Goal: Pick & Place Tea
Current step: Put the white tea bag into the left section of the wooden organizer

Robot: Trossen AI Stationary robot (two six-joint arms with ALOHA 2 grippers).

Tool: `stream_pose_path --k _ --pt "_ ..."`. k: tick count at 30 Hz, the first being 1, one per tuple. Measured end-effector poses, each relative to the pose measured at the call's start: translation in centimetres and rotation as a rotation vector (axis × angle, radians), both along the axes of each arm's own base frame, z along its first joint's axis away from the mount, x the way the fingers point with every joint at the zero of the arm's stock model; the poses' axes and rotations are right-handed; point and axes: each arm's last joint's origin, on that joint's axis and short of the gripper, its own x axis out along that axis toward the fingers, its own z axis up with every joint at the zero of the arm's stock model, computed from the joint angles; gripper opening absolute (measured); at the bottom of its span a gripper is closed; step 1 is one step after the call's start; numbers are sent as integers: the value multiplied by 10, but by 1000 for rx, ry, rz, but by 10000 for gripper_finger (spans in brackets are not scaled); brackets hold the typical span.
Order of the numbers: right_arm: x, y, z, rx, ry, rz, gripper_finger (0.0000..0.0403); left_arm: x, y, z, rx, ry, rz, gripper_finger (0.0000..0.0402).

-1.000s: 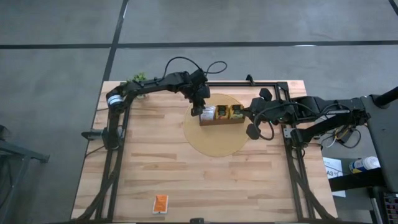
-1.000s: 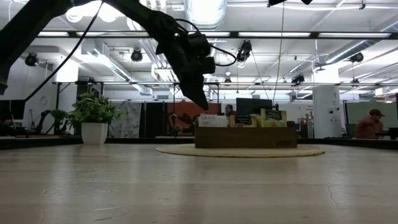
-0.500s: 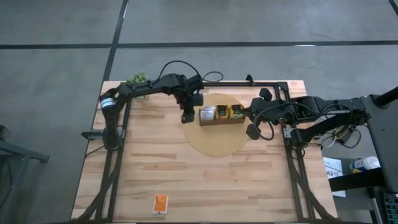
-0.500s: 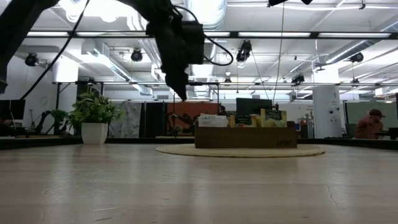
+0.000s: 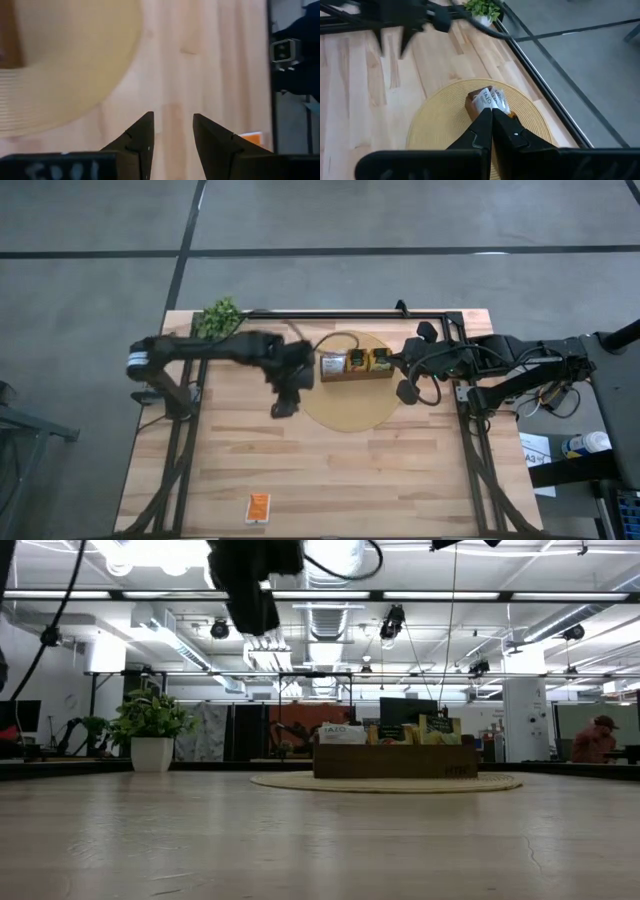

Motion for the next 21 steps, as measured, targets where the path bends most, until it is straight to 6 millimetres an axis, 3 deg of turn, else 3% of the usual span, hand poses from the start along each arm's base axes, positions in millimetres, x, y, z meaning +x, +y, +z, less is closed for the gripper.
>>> stream_pose_path --k 13,21 --pt "1 0 0 -20 6 19 8 -71 -105 -38 -153 -91 28 128" --pt "1 0 0 -19 5 19 8 -97 -159 -54 -108 -99 -87 128"
